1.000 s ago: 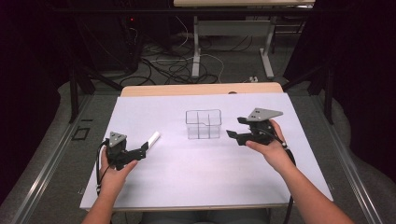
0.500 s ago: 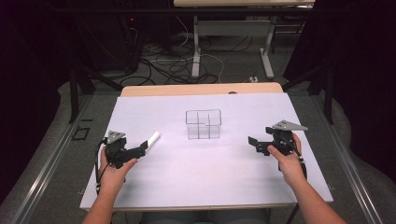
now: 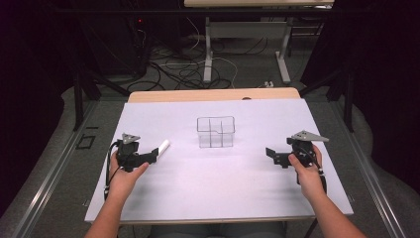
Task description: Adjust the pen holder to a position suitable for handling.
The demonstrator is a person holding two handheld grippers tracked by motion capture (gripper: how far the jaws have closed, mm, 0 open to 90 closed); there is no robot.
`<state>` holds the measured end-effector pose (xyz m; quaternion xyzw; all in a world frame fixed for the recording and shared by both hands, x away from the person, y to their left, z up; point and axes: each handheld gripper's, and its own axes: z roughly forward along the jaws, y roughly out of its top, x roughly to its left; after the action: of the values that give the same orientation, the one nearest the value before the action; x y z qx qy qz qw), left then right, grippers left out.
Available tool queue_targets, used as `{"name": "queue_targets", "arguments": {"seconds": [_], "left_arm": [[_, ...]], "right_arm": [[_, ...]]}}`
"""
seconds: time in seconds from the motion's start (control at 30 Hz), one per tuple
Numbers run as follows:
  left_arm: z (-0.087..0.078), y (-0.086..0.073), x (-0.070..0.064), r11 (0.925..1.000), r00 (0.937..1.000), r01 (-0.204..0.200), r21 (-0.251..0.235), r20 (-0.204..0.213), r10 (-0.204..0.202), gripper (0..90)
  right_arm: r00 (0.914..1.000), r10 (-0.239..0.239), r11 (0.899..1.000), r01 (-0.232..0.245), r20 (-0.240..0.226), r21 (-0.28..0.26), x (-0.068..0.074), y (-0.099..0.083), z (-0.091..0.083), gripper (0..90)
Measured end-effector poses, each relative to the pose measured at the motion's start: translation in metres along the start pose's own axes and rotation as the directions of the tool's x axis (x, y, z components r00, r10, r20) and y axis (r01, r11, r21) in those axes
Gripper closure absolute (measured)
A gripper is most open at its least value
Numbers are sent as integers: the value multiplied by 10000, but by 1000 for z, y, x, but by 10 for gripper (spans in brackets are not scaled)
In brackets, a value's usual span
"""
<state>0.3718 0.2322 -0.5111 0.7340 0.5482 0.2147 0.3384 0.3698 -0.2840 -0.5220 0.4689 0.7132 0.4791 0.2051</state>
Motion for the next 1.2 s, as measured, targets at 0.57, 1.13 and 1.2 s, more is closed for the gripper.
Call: {"name": "queue_targets", "arguments": {"seconds": [0.57,1.13,1.2], "left_arm": [[19,22,0,9895,9979,-539,1344,440,484,309],[36,26,-10,9401,9824,-1866,2853,590,1771,388],[37,26,-9,9346,9808,-1951,2974,567,1868,408]], "right_arm": [[9979,642,9979,-642,-35,54,-5,-3,-2,0],[9973,717,9973,-715,-147,169,-6,-3,0,11],[9966,810,9967,-808,-179,117,-5,-3,-1,14]]}}
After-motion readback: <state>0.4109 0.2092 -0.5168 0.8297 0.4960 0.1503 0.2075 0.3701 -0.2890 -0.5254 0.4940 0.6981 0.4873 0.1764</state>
